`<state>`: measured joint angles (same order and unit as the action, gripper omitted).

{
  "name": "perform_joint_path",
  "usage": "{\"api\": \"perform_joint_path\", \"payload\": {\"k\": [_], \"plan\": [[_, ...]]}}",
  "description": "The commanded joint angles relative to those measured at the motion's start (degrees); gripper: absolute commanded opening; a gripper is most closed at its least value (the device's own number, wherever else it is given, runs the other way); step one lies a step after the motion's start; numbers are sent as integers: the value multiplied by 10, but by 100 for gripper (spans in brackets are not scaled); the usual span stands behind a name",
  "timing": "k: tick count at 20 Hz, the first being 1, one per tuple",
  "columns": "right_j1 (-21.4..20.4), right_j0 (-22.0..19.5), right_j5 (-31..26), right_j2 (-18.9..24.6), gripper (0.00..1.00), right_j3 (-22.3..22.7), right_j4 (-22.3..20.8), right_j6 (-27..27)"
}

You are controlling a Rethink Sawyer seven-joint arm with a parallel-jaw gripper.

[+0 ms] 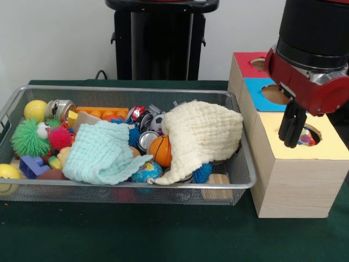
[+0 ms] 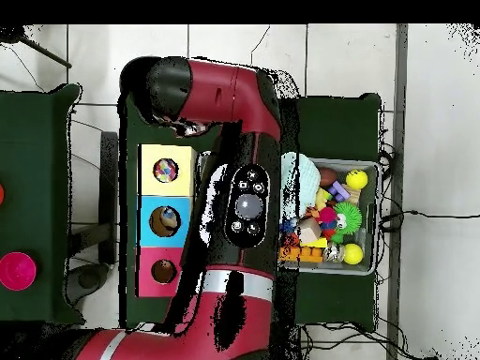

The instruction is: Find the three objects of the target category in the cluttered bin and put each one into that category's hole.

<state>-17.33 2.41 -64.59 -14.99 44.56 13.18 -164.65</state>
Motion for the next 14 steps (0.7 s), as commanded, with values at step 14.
{"api": "perform_joint_path", "payload": {"k": [14], "plan": [[-31, 21, 44, 10, 0, 151, -47, -1]]}}
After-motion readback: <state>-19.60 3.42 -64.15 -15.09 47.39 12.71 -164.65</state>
